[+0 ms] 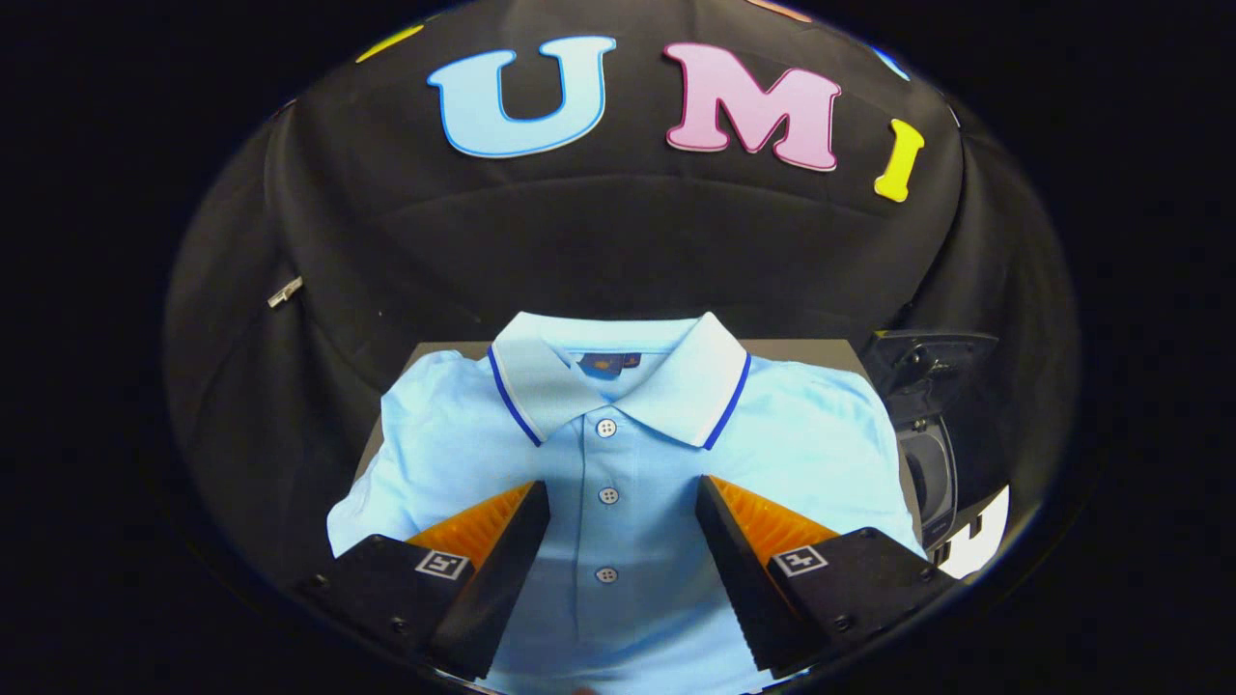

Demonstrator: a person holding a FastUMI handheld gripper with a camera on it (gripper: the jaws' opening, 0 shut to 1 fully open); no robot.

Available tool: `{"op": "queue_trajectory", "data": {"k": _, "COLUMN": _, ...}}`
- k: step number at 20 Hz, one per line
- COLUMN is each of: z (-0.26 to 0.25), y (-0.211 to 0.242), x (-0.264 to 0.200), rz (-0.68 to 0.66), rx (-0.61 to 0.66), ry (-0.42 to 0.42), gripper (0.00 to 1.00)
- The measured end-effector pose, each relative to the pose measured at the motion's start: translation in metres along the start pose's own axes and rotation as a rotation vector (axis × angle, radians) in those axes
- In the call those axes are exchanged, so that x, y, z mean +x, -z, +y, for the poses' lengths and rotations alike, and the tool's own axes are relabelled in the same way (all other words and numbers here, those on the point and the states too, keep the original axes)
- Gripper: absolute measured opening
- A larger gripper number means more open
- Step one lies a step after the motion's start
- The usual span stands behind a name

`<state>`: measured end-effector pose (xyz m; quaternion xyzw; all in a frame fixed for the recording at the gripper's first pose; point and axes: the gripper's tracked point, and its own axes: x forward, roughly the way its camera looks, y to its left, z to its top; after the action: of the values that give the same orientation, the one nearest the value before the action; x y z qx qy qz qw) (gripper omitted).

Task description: Put the clothes into the washing machine and then close the washing machine lid.

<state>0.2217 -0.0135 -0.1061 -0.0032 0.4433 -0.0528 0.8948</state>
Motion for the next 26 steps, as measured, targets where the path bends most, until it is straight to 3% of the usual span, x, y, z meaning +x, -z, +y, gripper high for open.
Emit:
{"op": "queue_trajectory", "data": {"k": 4, "z": -0.005, "y": -0.001, "x": 0.001, "rz": 0.16, "rx": 0.017, "ry": 0.033, "gripper": 0.95}}
{"op": "queue_trajectory", "data": {"k": 6, "z": -0.006, "y": 0.001, "x": 0.001, "rz": 0.206, "rx": 0.04, "ry": 0.042, "gripper": 0.78}}
{"op": "queue_trajectory", "data": {"k": 10, "z": -0.009, "y": -0.001, "x": 0.002, "rz": 0.232, "rx": 0.048, "ry": 0.055, "gripper": 0.78}}
{"op": "queue_trajectory", "data": {"k": 13, "z": -0.006, "y": 0.0, "x": 0.002, "rz": 0.218, "rx": 0.068, "ry": 0.03, "gripper": 0.37}}
{"op": "queue_trajectory", "data": {"k": 18, "z": -0.017, "y": 0.006, "x": -0.005, "rz": 0.222, "rx": 0.076, "ry": 0.032, "gripper": 0.36}}
{"op": "queue_trajectory", "data": {"k": 19, "z": -0.019, "y": 0.005, "x": 0.001, "rz": 0.206, "rx": 0.07, "ry": 0.021, "gripper": 0.09}}
{"op": "queue_trajectory", "data": {"k": 26, "z": -0.018, "y": 0.003, "x": 0.0, "rz": 0.101, "rx": 0.042, "ry": -0.004, "gripper": 0.07}}
